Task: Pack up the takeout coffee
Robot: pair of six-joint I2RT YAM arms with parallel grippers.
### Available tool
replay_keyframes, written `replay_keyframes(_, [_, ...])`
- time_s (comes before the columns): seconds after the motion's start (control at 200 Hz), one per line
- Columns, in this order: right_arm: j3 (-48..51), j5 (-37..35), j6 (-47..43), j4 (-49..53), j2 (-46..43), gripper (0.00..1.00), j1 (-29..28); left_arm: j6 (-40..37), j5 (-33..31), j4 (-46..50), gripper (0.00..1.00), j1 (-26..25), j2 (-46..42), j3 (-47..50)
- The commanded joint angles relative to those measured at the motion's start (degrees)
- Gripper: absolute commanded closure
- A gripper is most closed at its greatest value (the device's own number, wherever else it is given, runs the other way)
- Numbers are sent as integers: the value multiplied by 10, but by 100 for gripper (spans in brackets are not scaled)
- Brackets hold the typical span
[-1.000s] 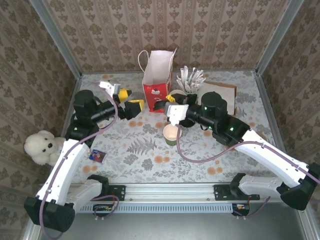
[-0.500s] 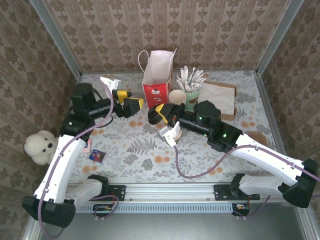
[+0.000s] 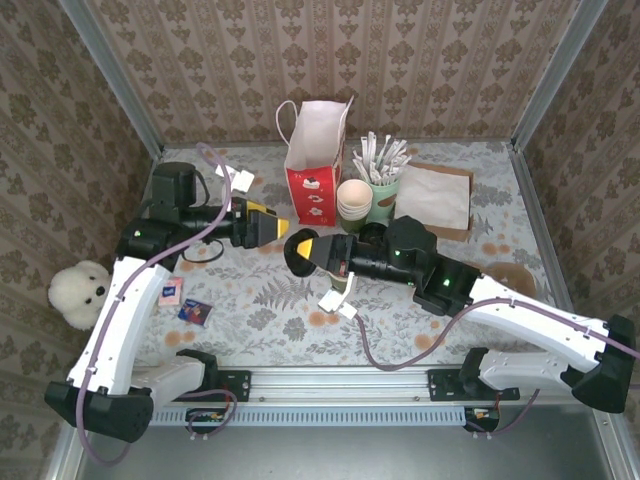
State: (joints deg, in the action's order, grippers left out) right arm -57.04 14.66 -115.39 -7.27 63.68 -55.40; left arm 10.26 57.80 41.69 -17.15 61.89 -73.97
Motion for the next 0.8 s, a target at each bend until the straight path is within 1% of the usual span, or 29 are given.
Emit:
replay_keyframes(0.0, [11, 25, -19, -25, -16, 100, -2, -65, 60, 78, 28, 3, 4, -41])
replay_keyframes(0.075, [11, 16, -18, -28, -19, 100, -2, -86, 60, 109, 39, 3, 13, -50])
replay_keyframes(0.125, [9, 10, -14, -31, -21, 100, -1, -99, 68, 122, 43, 2, 13, -50])
replay_keyframes(0.21, [6, 7, -6, -30, -23, 100, 1, -111, 73, 122, 45, -3, 6, -42])
replay_keyframes(0.29, [1, 5, -7, -29, -17, 100, 1, -100, 38, 111, 45, -19, 7, -40])
replay_keyframes(0.38, [-5, -4, -14, -29, -7, 100, 1, -114, 24, 121, 50, -31, 13, -38])
replay_keyframes(0.405, [-6, -6, -14, -30, -5, 100, 0, -116, 20, 121, 53, -32, 14, -37])
replay_keyframes(0.455, [-9, -7, -14, -29, -2, 100, 0, -120, 20, 123, 67, -35, 17, -35])
replay_keyframes(0.475, [-10, -6, -14, -29, -1, 100, 0, -124, 23, 126, 71, -36, 18, -36])
replay_keyframes(0.495, [-12, -7, -14, -29, -1, 100, 0, -129, 25, 130, 73, -38, 19, -37])
replay_keyframes(0.57, [-16, -5, -13, -26, 2, 100, 0, -147, 29, 143, 73, -42, 22, -38])
replay_keyframes(0.715, [-20, 1, -12, -25, 6, 100, -1, -190, 57, 177, 71, -49, 30, -45])
replay_keyframes(0.795, [-21, -2, -17, -31, 9, 100, -1, -217, 28, 208, 60, -51, 36, -53])
